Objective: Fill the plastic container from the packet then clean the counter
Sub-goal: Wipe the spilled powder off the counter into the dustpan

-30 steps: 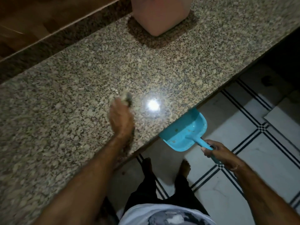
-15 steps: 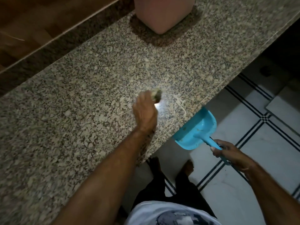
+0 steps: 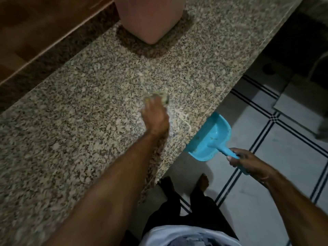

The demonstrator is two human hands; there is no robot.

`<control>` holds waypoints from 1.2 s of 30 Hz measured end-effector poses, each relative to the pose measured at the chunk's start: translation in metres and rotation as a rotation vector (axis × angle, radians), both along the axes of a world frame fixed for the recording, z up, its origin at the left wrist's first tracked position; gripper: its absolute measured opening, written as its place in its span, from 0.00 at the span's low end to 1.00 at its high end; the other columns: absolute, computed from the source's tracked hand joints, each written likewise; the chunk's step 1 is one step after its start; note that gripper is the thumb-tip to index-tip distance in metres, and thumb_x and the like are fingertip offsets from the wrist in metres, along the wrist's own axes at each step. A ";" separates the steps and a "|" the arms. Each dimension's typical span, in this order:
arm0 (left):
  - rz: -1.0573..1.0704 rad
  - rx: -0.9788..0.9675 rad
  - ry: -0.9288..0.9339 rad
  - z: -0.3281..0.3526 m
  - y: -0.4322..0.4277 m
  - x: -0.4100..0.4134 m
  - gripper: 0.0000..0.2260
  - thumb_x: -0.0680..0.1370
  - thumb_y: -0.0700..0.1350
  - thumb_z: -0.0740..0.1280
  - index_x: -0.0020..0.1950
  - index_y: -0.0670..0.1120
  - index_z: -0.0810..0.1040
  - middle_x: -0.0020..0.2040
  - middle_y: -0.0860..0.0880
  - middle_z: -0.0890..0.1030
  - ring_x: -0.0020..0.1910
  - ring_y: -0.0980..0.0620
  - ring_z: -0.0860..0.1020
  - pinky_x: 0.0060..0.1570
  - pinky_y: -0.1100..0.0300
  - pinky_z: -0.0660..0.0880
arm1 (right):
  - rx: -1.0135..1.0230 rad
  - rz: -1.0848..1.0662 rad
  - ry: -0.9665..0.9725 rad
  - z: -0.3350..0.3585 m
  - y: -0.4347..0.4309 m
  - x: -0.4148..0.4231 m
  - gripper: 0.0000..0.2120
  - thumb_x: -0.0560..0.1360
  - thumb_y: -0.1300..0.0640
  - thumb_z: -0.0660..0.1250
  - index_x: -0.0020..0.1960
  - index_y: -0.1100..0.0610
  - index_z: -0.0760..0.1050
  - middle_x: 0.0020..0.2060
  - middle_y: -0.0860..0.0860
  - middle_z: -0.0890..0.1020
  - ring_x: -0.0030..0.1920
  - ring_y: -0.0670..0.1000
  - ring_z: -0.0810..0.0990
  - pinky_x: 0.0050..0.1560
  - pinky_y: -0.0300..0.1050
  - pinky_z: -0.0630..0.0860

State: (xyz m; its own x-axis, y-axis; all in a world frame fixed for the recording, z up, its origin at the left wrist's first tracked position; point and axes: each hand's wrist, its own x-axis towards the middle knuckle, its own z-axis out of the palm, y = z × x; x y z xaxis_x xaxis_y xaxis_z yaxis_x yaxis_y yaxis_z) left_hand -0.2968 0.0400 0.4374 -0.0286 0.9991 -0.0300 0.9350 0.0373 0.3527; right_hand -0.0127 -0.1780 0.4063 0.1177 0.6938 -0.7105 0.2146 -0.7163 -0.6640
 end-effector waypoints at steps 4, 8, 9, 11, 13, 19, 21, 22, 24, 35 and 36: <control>0.141 0.113 -0.131 0.022 0.027 -0.016 0.14 0.81 0.45 0.68 0.65 0.44 0.74 0.56 0.48 0.78 0.50 0.50 0.76 0.50 0.55 0.76 | 0.015 -0.017 0.015 0.002 0.003 0.007 0.04 0.80 0.63 0.69 0.53 0.56 0.81 0.33 0.46 0.77 0.34 0.43 0.74 0.30 0.30 0.70; 0.537 0.085 -0.005 0.017 0.090 -0.096 0.21 0.81 0.44 0.65 0.73 0.43 0.67 0.69 0.39 0.74 0.68 0.38 0.73 0.66 0.43 0.68 | 0.021 -0.019 0.022 -0.004 -0.007 0.020 0.04 0.79 0.59 0.72 0.53 0.57 0.82 0.36 0.48 0.78 0.41 0.48 0.76 0.40 0.38 0.74; 0.595 0.000 -0.009 0.013 0.102 -0.104 0.22 0.82 0.44 0.63 0.76 0.43 0.64 0.73 0.38 0.71 0.73 0.37 0.68 0.70 0.42 0.64 | 0.020 -0.024 0.017 -0.006 -0.009 0.023 0.06 0.78 0.56 0.73 0.54 0.57 0.82 0.37 0.49 0.79 0.42 0.50 0.76 0.43 0.42 0.74; 0.552 -0.122 0.005 0.007 0.115 -0.092 0.26 0.83 0.46 0.61 0.80 0.42 0.60 0.78 0.37 0.65 0.77 0.36 0.64 0.73 0.40 0.63 | 0.010 -0.037 -0.004 -0.008 -0.012 0.028 0.09 0.77 0.54 0.74 0.55 0.56 0.82 0.38 0.51 0.79 0.42 0.53 0.76 0.44 0.51 0.72; 0.358 -0.086 0.117 0.000 0.107 -0.050 0.28 0.81 0.47 0.66 0.78 0.41 0.62 0.77 0.36 0.66 0.76 0.38 0.66 0.68 0.40 0.70 | 0.005 -0.044 -0.021 -0.009 -0.013 0.033 0.06 0.79 0.57 0.72 0.55 0.56 0.82 0.38 0.53 0.79 0.41 0.54 0.75 0.44 0.54 0.69; -0.093 0.087 -0.114 0.002 0.068 0.028 0.14 0.82 0.47 0.66 0.67 0.45 0.73 0.59 0.47 0.77 0.56 0.47 0.75 0.60 0.48 0.73 | 0.015 -0.079 -0.003 -0.006 -0.005 0.053 0.09 0.77 0.52 0.74 0.57 0.51 0.83 0.43 0.56 0.80 0.43 0.55 0.74 0.45 0.55 0.68; 0.115 0.165 -0.075 0.004 0.090 0.008 0.15 0.81 0.46 0.68 0.66 0.44 0.74 0.59 0.45 0.79 0.54 0.47 0.77 0.58 0.48 0.76 | -0.004 -0.077 0.016 -0.009 -0.001 0.063 0.16 0.73 0.45 0.74 0.59 0.49 0.83 0.44 0.58 0.81 0.45 0.56 0.74 0.47 0.56 0.67; 0.210 0.199 -0.048 0.003 0.103 -0.006 0.16 0.81 0.46 0.68 0.67 0.43 0.73 0.60 0.44 0.79 0.56 0.45 0.77 0.58 0.46 0.76 | -0.011 -0.072 0.017 -0.010 0.002 0.067 0.18 0.72 0.44 0.74 0.60 0.47 0.83 0.44 0.59 0.81 0.45 0.56 0.74 0.47 0.56 0.67; 0.402 0.156 -0.004 0.002 0.134 -0.034 0.19 0.81 0.45 0.66 0.71 0.43 0.70 0.66 0.41 0.76 0.65 0.41 0.75 0.65 0.43 0.73 | -0.022 -0.053 0.029 -0.017 0.010 0.077 0.18 0.72 0.44 0.75 0.60 0.47 0.83 0.42 0.59 0.81 0.44 0.55 0.74 0.45 0.55 0.68; -0.140 0.059 -0.045 0.003 0.111 0.119 0.14 0.84 0.51 0.60 0.67 0.48 0.72 0.61 0.46 0.77 0.58 0.47 0.76 0.58 0.49 0.74 | -0.082 0.090 0.075 -0.026 0.072 0.151 0.09 0.81 0.60 0.69 0.59 0.53 0.82 0.35 0.48 0.80 0.36 0.46 0.76 0.33 0.37 0.72; -0.164 0.111 -0.082 0.011 0.107 0.129 0.12 0.84 0.51 0.60 0.65 0.48 0.74 0.58 0.48 0.78 0.54 0.49 0.77 0.54 0.53 0.74 | -0.077 0.091 0.075 -0.027 0.077 0.162 0.09 0.81 0.60 0.69 0.59 0.53 0.82 0.34 0.47 0.80 0.33 0.43 0.77 0.30 0.35 0.71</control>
